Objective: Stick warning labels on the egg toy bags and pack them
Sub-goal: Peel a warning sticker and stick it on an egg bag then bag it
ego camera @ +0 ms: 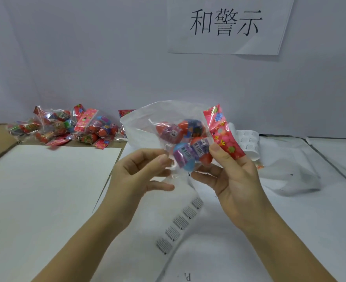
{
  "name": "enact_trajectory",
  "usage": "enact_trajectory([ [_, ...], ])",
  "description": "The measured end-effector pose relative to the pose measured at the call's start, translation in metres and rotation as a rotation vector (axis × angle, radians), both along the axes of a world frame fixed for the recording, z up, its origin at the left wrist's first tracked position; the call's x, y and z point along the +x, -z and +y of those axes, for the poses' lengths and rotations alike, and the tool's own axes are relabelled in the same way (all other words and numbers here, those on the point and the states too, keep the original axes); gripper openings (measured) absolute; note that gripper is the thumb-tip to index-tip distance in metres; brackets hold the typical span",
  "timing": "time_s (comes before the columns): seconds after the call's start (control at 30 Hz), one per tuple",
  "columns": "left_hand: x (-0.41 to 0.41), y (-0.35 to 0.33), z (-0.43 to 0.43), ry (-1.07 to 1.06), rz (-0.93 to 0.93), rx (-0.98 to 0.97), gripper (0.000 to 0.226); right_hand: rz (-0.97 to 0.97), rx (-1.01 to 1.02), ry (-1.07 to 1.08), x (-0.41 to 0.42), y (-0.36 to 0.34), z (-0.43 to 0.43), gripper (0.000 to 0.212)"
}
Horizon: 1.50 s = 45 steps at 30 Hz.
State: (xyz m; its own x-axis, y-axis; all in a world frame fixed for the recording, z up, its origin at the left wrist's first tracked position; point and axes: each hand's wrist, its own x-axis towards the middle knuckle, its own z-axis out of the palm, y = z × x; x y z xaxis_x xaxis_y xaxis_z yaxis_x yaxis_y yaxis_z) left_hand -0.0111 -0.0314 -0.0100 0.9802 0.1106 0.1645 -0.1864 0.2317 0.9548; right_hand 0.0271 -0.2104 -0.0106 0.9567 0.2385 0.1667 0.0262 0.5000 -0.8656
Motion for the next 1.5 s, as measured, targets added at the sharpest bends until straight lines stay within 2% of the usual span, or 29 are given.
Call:
enact_trajectory([
  [0.1, -0.003, 0.0, -0.005, -0.045, -0.003, 0.069, 0.018, 0.003, -0.01, -0.003, -0.003, 0.0, 0.004, 0.02],
  [0.23, -0.003, -0.003, -0.004, -0.077, 0.058, 0.03, 0.014, -0.026, -0.056, 0.043, -0.002, 0.0, 0.002, 0.022],
  [0.37, -0.004, -0.006, -0.003, -0.071, 0.084, 0.01, 0.026, -0.062, -0.083, 0.051, -0.003, -0.001, 0.002, 0.018],
  [0.47, -0.004, -0.008, -0.002, -0.061, 0.074, 0.041, 0.026, -0.062, -0.065, 0.06, -0.002, -0.002, 0.002, 0.013],
  [0.6, -0.004, -0.009, -0.002, -0.08, 0.051, 0.127, 0.024, -0.01, 0.011, 0.088, 0.001, -0.005, -0.002, 0.024],
  [0.8, -0.003, -0.009, -0.002, -0.041, 0.061, 0.082, 0.022, 0.028, 0.05, 0.107, 0.001, -0.003, -0.001, 0.012],
  [1.03, -0.003, -0.009, -0.002, -0.027, 0.112, 0.052, 0.028, -0.004, 0.049, 0.155, 0.001, -0.002, -0.001, 0.024],
  [1.17, -0.004, -0.008, -0.005, -0.102, 0.071, 0.092, 0.018, -0.045, -0.042, 0.161, 0.002, 0.0, -0.001, 0.029],
  [1.33, -0.003, -0.01, -0.002, -0.266, 0.068, 0.018, 0.029, -0.055, -0.09, 0.154, 0.002, 0.003, -0.001, 0.028],
  [1.5, -0.003, -0.012, 0.0, -0.149, 0.101, -0.057, 0.022, 0.017, -0.037, 0.122, 0.005, 0.001, -0.002, 0.048],
])
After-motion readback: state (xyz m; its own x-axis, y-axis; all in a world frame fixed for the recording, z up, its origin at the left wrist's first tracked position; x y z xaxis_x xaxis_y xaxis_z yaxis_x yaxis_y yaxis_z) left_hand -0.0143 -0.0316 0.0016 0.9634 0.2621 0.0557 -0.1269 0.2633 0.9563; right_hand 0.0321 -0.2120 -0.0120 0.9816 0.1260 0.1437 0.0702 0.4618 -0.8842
